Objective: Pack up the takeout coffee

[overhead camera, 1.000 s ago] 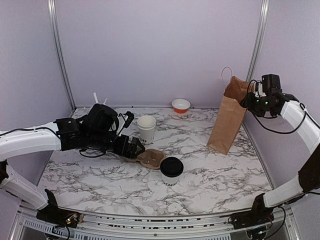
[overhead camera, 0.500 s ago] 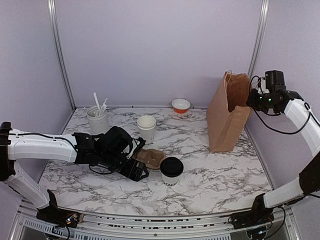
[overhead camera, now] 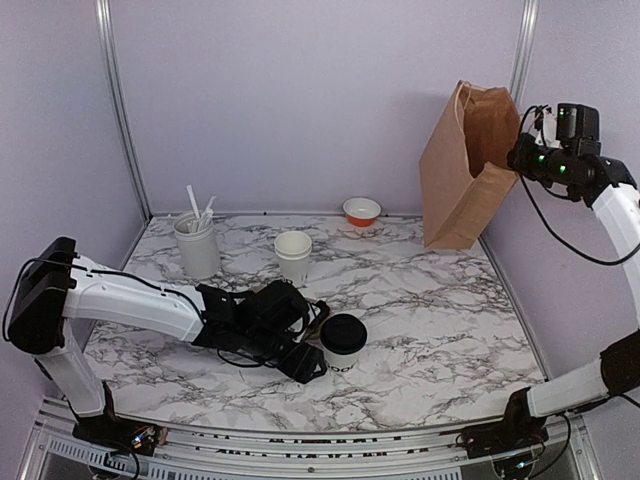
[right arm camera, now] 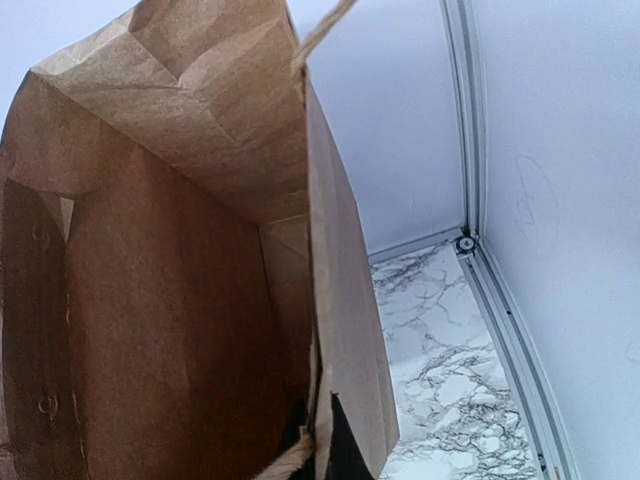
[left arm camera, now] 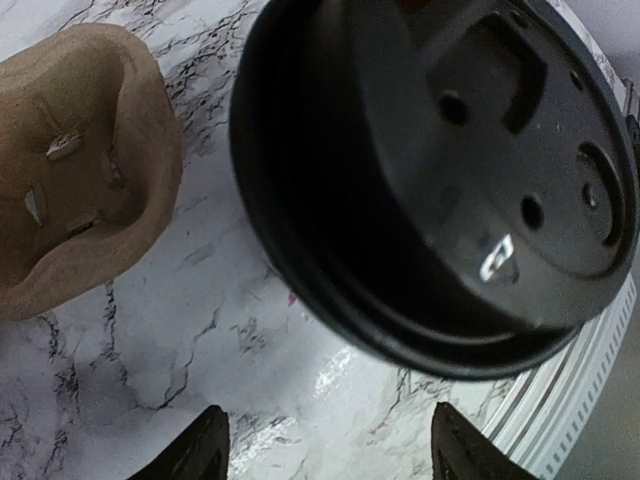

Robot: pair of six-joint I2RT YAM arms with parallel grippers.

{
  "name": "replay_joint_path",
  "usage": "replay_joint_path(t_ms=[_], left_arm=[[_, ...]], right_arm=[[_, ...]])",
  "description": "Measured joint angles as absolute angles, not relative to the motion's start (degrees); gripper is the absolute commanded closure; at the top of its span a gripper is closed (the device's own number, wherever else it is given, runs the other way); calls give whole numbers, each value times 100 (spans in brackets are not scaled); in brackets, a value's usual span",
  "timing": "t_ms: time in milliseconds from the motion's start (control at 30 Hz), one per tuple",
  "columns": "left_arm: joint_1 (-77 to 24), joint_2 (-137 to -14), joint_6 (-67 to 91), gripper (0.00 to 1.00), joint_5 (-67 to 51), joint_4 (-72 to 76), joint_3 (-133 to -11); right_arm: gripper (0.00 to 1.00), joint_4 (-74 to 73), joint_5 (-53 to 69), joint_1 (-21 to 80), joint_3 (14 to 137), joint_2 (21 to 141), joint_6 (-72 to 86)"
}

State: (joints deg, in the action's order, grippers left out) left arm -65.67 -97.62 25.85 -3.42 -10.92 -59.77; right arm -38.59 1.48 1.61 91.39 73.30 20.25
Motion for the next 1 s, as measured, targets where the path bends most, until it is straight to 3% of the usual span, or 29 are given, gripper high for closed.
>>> replay_joint_path(t_ms=[300, 1000], left_arm=[[-6713, -10337, 2460, 44, 12, -526, -6285], [-6777, -11861, 2005, 48, 353, -40, -8053]], right_arm=[[100, -3817, 274, 338, 9515, 7258, 1968], [100, -3846, 447, 493, 9692, 7205, 1942]])
